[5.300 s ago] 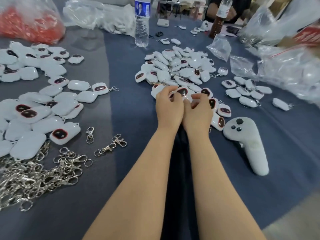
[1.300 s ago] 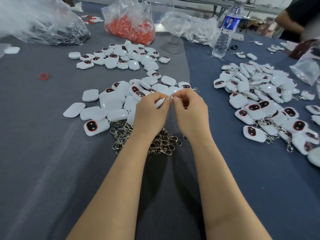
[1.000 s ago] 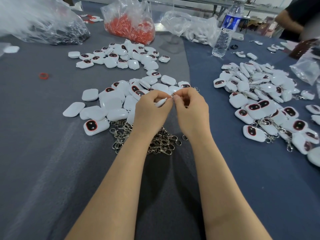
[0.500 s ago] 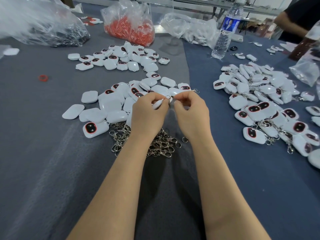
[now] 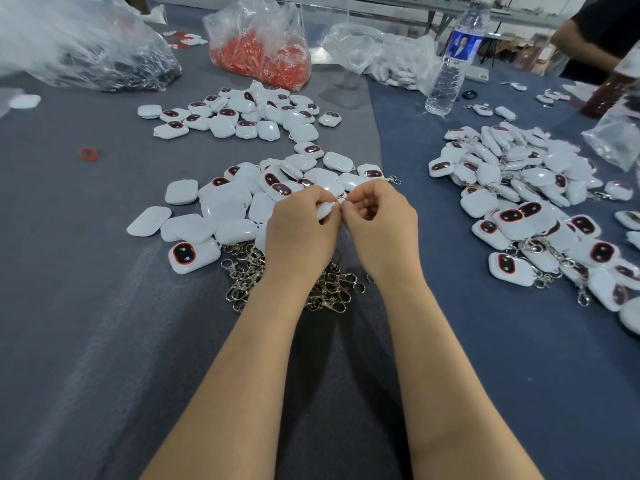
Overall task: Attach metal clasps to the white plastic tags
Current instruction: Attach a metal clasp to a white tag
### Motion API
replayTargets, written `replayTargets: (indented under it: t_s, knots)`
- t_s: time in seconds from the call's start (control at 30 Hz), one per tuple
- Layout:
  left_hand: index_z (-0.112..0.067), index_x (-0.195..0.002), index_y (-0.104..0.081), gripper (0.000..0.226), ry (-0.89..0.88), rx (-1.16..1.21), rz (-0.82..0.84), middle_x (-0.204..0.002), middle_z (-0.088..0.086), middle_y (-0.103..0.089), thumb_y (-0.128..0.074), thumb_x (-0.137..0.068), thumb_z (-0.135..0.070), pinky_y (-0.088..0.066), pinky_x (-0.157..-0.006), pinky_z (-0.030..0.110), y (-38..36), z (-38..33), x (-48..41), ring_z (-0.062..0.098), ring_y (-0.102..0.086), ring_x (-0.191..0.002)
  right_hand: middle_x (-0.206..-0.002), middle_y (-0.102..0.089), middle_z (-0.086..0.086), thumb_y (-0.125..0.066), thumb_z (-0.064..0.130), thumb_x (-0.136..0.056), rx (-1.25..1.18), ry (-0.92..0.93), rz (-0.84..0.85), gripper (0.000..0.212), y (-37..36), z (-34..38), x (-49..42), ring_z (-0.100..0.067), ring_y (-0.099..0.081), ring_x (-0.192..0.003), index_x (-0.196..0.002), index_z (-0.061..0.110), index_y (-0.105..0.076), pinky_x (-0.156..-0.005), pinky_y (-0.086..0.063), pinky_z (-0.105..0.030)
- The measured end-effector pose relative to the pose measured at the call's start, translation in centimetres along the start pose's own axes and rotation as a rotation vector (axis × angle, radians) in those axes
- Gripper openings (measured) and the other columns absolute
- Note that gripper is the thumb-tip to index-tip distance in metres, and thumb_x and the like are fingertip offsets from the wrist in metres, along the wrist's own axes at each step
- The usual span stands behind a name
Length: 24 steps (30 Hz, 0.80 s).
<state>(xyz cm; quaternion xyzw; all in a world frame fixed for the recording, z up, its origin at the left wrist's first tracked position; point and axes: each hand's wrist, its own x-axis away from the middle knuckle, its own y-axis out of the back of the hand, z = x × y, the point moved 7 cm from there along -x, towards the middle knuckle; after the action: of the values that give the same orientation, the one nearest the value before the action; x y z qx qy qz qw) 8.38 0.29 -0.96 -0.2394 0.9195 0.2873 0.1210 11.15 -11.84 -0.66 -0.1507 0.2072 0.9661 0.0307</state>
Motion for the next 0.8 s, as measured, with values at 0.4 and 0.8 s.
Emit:
replayTargets:
  t_s: [0.4, 0.8]
  knots:
    - [-0.016, -0.089, -0.067, 0.010, 0.004, -0.036, -0.001, -0.083, -0.002, -0.067, -0.060, -0.088, -0.023, -0.048, -0.072, 0.033, -0.14, 0.07, 0.06, 0.021, -0.060, -0.081, -0.068, -0.055, 0.008, -0.061, 0.006, -0.084, -0.001, -0.004, 0.000, 0.012, -0.06, 0.07, 0.10, 0.003, -0.046, -0.058, -0.079, 0.017, -0.057, -0.058, -0.040, -0.006]
    - [-0.013, -0.089, -0.067, 0.010, -0.009, -0.068, 0.000, -0.084, 0.002, -0.067, -0.060, -0.088, -0.020, -0.047, -0.071, 0.033, -0.01, -0.09, 0.13, 0.022, -0.060, -0.080, -0.068, -0.055, 0.008, -0.063, 0.007, -0.083, 0.037, -0.021, 0.038, 0.009, -0.22, -0.29, -0.17, 0.000, -0.047, -0.057, -0.079, 0.015, -0.061, -0.057, -0.040, -0.006]
